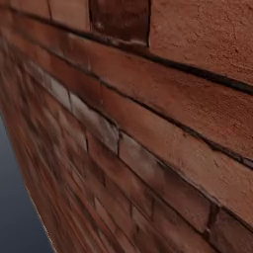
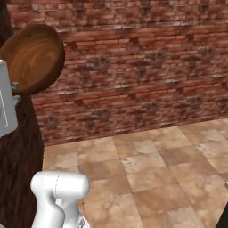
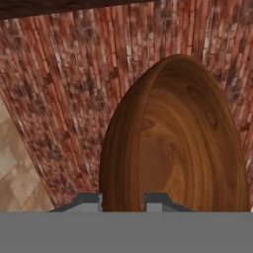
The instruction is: Pick up the bowls from the cabinet and place each bowl in front of a stool on the dining counter.
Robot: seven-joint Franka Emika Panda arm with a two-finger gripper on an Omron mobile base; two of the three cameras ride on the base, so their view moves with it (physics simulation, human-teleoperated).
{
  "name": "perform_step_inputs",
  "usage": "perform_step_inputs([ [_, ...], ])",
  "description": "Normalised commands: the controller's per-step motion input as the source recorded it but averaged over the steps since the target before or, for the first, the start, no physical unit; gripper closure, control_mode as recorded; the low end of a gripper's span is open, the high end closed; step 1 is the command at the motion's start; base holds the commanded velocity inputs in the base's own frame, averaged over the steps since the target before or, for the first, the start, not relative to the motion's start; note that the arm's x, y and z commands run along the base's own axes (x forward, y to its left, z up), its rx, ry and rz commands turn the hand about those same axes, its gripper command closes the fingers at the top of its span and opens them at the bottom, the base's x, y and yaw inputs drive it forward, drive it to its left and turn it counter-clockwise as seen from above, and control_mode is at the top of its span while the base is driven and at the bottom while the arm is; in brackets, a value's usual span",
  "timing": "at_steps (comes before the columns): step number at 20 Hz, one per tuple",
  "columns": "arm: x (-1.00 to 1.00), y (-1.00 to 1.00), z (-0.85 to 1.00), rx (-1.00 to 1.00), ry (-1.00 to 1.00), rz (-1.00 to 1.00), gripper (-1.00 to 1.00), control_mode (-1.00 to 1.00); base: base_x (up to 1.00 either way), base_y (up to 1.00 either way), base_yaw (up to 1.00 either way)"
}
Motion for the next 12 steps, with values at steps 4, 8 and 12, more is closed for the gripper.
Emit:
perform_step_inputs([
  [4,0.00,0.00,0.00,0.00,0.00,0.00,1.00,1.00,1.00,0.00,-0.36],
  [8,0.00,0.00,0.00,0.00,0.00,0.00,1.00,1.00,1.00,0.00,-0.40],
  [12,0.00,0.00,0.00,0.00,0.00,0.00,1.00,1.00,1.00,0.00,-0.48],
])
